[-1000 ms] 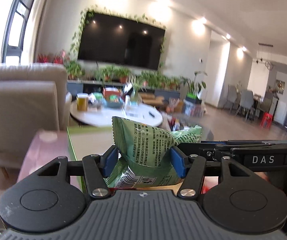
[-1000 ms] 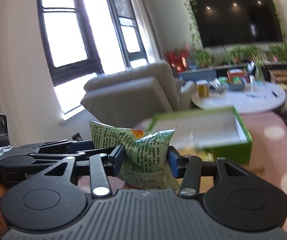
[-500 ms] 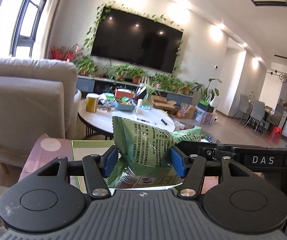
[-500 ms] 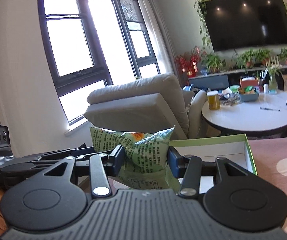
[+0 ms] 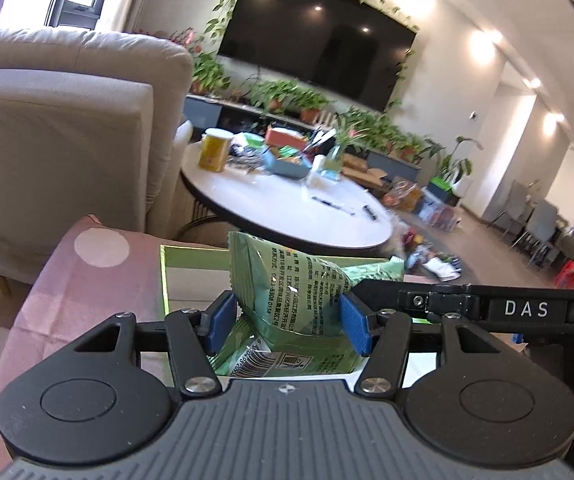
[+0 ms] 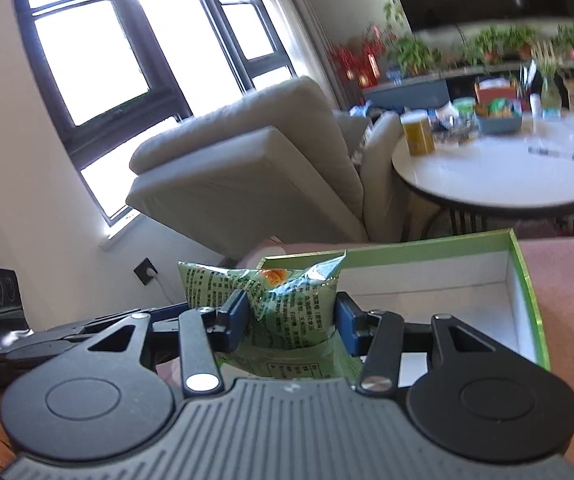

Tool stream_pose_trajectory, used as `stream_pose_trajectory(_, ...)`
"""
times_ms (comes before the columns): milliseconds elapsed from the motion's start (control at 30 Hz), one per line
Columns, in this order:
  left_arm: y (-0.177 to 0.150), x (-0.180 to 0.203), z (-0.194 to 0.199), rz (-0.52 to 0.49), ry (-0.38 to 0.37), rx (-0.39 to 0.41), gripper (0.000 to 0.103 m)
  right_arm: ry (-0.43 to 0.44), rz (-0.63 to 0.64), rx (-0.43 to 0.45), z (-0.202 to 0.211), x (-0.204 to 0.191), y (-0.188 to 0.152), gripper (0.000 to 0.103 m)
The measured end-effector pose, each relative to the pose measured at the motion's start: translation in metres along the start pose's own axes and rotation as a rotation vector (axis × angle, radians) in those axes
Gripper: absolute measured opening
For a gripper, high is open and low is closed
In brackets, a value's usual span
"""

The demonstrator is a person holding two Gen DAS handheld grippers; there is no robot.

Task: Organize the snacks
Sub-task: 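Lift the green chip bag with both grippers and drop it into the box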

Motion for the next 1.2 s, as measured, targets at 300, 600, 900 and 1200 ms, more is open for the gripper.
stream_pose_trajectory(300,0.005,-0.017,-0.037,-0.041,0.061,-0.070,0.052,-0.002,-0.031,-0.076,-0.036,0.019,0.003,0.092)
stream_pose_trajectory(600,0.003,-0.022,-0.049,-0.055,0.087,-0.096,0.063,-0.049,-0.025,-0.099,-0.056,0.020,0.007,0.092)
stream_pose_trajectory(900,0.012,-0.014,-0.024,-0.130,0.168,0.021,0.078,-0.176,0.039,0.004,-0.053,0.025,0.011,0.092)
stream_pose_trajectory(1200,0.009,-0.012,-0.001,-0.103,0.149,0.026,0.079,-0.186,0.083,0.049,-0.011,0.015,0.023,0.092)
Point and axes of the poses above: each gripper's, at about its wrist camera, not at the fingertips, and z roughly against the way its jaws point, x to its right, y to its top, the point moved 2 cm from there along -z, roughly the way its jaws point
